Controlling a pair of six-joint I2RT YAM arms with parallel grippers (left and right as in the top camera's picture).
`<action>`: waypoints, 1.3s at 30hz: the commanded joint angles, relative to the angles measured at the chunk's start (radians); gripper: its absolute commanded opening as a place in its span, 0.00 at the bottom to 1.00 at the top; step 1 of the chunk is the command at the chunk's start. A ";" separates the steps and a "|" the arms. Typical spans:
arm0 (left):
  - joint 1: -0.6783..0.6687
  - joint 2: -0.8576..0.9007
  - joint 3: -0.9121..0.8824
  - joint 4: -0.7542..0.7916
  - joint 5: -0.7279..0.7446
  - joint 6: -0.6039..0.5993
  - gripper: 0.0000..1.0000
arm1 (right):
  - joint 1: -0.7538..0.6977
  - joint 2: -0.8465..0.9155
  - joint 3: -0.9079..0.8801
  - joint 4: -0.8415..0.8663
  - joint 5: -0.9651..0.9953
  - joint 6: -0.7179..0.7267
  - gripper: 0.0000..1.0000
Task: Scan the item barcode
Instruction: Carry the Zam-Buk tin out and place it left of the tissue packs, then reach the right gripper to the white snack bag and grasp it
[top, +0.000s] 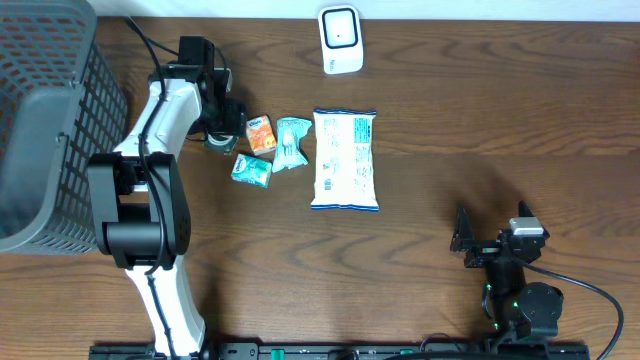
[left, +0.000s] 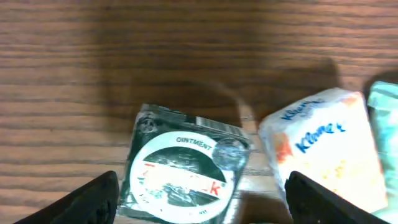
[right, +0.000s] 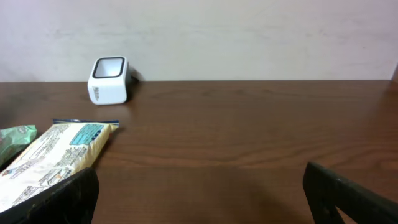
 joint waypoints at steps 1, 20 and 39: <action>0.000 -0.023 0.010 -0.010 0.047 0.010 0.85 | -0.008 -0.003 -0.002 -0.003 0.004 -0.001 0.99; 0.156 -0.552 0.060 -0.287 0.047 -0.152 0.98 | -0.008 -0.003 -0.002 -0.003 0.004 -0.001 0.99; 0.159 -0.552 0.059 -0.392 0.047 -0.152 0.98 | -0.008 0.001 0.053 0.756 -0.453 0.733 0.99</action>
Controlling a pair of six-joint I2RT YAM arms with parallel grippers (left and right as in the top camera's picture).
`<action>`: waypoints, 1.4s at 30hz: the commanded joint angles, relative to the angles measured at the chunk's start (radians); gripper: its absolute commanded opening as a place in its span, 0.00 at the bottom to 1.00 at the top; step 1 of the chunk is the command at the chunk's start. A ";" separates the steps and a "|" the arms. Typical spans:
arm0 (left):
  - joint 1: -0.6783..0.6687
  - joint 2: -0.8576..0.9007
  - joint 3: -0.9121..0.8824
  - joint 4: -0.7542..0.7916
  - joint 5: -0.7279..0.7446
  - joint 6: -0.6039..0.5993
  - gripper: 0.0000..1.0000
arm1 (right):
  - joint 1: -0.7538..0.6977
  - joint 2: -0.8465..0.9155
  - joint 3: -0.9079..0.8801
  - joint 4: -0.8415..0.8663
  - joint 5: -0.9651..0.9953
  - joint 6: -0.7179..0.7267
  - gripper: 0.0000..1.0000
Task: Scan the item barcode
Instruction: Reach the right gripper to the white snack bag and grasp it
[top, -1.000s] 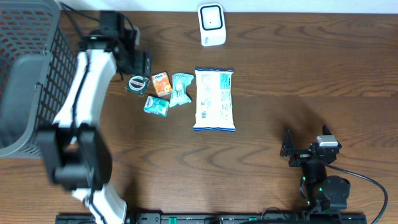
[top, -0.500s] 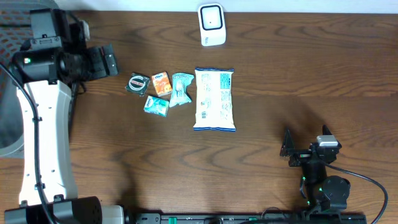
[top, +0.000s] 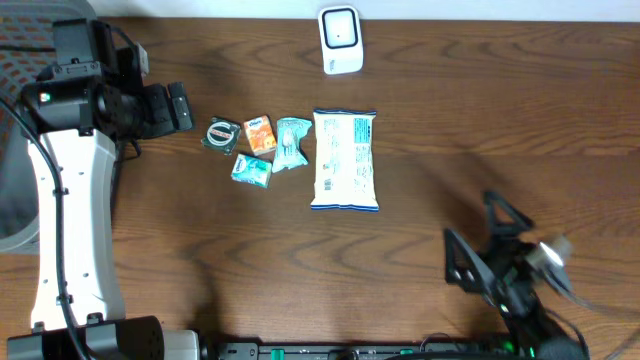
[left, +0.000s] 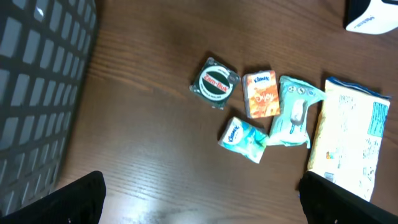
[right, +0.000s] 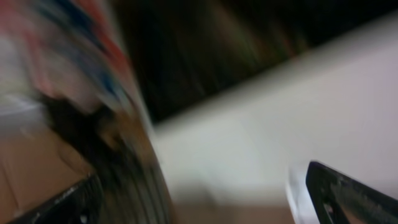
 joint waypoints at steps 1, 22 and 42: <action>0.000 0.003 -0.003 -0.003 -0.002 -0.009 0.98 | -0.008 0.000 0.073 0.025 0.018 0.046 0.99; 0.000 0.003 -0.003 -0.003 -0.002 -0.009 0.98 | 0.266 1.289 1.407 -1.398 0.140 -0.737 0.99; 0.000 0.003 -0.003 -0.003 -0.002 -0.009 0.98 | 0.329 1.966 1.484 -1.423 0.157 -0.469 0.94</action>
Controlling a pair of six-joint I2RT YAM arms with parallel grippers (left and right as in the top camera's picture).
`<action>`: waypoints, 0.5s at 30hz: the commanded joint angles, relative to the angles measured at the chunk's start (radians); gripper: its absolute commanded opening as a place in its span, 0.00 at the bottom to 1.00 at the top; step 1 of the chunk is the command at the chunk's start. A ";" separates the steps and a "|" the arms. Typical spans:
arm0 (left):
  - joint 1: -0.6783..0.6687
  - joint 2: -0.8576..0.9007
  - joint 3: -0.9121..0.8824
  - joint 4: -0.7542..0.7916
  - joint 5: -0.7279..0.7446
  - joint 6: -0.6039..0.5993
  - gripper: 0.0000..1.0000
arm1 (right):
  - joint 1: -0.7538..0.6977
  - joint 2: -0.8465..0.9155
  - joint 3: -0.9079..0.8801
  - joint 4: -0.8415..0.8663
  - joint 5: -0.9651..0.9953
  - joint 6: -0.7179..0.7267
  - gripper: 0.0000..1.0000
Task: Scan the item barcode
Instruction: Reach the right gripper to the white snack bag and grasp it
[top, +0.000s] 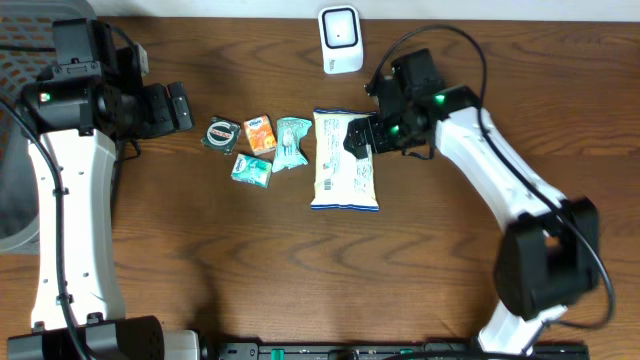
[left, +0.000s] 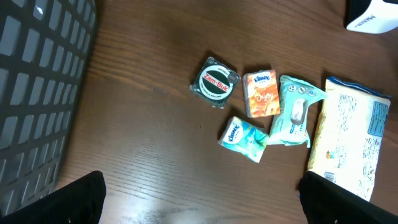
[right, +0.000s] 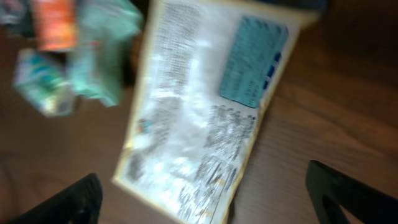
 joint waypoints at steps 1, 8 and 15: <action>0.000 0.003 -0.003 0.000 -0.002 -0.009 0.98 | -0.024 0.100 0.015 0.028 -0.082 0.097 0.91; 0.000 0.003 -0.003 0.000 -0.002 -0.009 0.98 | -0.021 0.221 0.015 0.042 -0.169 0.132 0.72; 0.000 0.003 -0.003 0.000 -0.002 -0.009 0.98 | 0.018 0.327 0.015 0.080 -0.180 0.138 0.01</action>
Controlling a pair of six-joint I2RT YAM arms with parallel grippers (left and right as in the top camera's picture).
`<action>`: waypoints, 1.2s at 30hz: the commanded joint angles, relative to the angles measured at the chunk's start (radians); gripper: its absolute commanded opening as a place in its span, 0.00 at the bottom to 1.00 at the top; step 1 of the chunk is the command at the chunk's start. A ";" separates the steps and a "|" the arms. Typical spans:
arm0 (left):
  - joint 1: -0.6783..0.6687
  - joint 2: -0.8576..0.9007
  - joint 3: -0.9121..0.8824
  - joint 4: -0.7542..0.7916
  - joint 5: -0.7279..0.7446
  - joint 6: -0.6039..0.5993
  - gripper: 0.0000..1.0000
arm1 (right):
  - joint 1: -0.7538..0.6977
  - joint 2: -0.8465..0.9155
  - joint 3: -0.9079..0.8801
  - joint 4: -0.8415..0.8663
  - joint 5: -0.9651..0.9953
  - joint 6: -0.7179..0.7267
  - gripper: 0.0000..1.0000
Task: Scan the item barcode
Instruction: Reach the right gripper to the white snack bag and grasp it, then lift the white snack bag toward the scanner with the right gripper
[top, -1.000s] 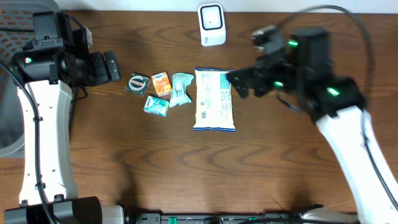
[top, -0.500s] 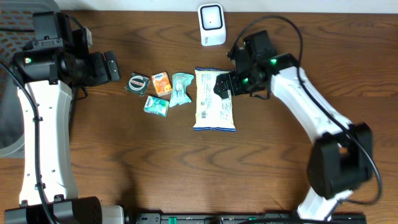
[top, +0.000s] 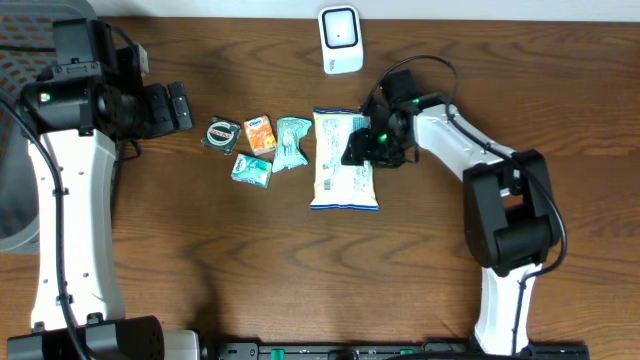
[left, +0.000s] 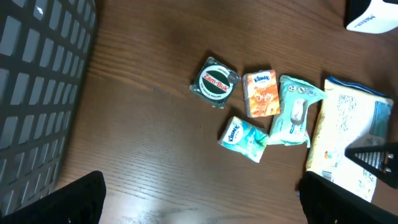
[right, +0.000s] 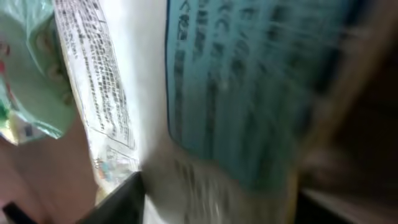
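A large white snack packet (top: 343, 170) lies flat mid-table, its printed back up. My right gripper (top: 366, 146) is down at the packet's upper right edge. Its jaws stand open and the packet (right: 205, 93) fills the blurred space between them. The white barcode scanner (top: 340, 40) stands at the far edge. My left gripper (top: 182, 107) hangs open and empty, high at the left. From there it looks down on the packet (left: 339, 134) and the right gripper (left: 373, 158).
Left of the packet lie a round ointment tin (top: 220, 134), an orange tissue pack (top: 261, 134), a teal wipes pack (top: 292, 142) and a small teal tissue pack (top: 251, 170). A grey mesh basket (top: 40, 120) stands at the left edge.
My right gripper was open a little above the packet's upper right part. Now it is low against that edge, with the packet filling its view. The left arm has not moved.
First my left gripper was open low over the ointment tin, and the right arm rested at the front right. Then the left arm was back high by the basket, the tin still on the table. The right gripper was then above the packet, and is now down on it.
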 joint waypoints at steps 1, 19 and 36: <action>0.000 0.003 -0.003 -0.001 -0.002 -0.009 0.98 | 0.023 0.074 -0.002 0.002 0.000 0.011 0.01; 0.001 0.003 -0.003 -0.001 -0.002 -0.009 0.98 | 0.028 -0.328 0.109 -0.210 0.938 -0.148 0.01; 0.001 0.003 -0.003 -0.001 -0.002 -0.009 0.98 | 0.117 -0.153 -0.022 -0.203 1.175 -0.149 0.06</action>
